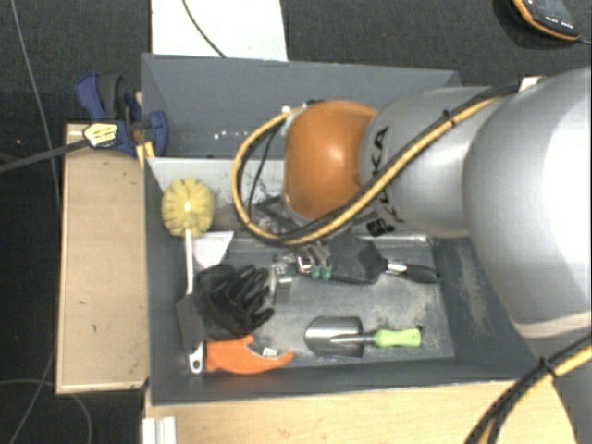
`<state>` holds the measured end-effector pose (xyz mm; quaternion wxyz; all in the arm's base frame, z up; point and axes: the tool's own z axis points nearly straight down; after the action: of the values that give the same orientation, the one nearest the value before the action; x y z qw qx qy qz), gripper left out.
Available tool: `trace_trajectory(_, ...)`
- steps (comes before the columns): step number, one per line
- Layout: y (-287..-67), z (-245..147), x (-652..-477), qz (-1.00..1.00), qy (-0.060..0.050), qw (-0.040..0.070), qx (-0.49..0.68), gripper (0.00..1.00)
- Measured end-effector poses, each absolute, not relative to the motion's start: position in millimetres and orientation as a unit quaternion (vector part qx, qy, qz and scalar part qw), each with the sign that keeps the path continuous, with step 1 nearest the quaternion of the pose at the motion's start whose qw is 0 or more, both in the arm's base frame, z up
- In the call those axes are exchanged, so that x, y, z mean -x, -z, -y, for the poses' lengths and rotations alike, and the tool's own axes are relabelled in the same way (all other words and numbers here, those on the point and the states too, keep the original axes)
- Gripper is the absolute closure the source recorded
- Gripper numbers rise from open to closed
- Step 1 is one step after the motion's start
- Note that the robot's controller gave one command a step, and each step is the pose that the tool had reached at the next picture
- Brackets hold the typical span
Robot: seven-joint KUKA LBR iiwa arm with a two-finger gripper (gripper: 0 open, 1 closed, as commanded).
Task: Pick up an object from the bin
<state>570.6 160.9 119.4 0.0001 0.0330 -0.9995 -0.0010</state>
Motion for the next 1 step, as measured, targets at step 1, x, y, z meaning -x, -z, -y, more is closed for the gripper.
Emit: trace_trajectory(1, -129.7, -180.5, -582.9, 1.000, 0.002, -0.004, -0.005, 0.00)
